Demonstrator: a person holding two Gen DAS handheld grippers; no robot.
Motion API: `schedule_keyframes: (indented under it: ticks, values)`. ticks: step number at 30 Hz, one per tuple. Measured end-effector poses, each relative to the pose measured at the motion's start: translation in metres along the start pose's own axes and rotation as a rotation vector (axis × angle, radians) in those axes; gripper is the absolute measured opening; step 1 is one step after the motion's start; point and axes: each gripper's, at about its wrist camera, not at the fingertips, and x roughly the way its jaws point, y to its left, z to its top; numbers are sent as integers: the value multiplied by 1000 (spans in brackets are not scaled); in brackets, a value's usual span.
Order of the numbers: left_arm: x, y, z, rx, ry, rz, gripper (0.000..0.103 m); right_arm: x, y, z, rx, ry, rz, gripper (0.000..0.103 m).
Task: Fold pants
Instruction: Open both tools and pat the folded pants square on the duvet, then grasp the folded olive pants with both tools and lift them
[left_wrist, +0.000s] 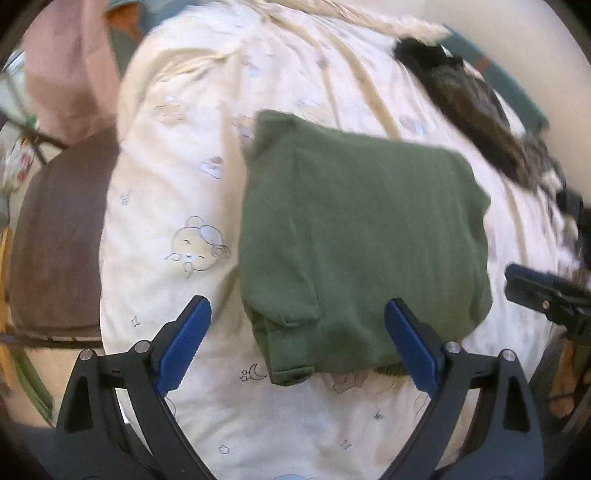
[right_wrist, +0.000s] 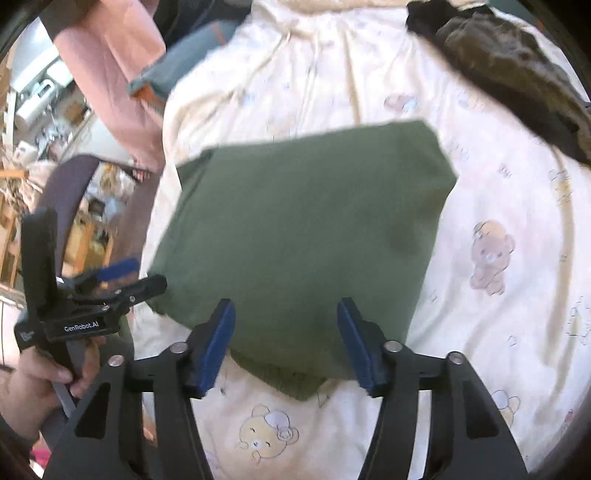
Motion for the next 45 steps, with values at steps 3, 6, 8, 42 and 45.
schedule_keyframes:
  ticks: [3, 6, 8, 42, 45]
  values:
    - [-5, 12, 11, -103, -19, -108, 93, -16, -14, 8, 44, -56, -3, 70]
    - [-7, 22, 15, -189, -31, -173, 95, -22, -28, 4, 84, -107, 31, 77]
    - [5, 5, 20, -218, -34, -162, 100, -18, -34, 4, 122, -110, 32, 77]
    - [124, -21, 20, -182, 303, -439, 99, 35, -158, 11, 537, 42, 276, 80]
    - [125, -22, 20, -169, 295, -427, 99, 58, -147, 15, 489, 103, 271, 80]
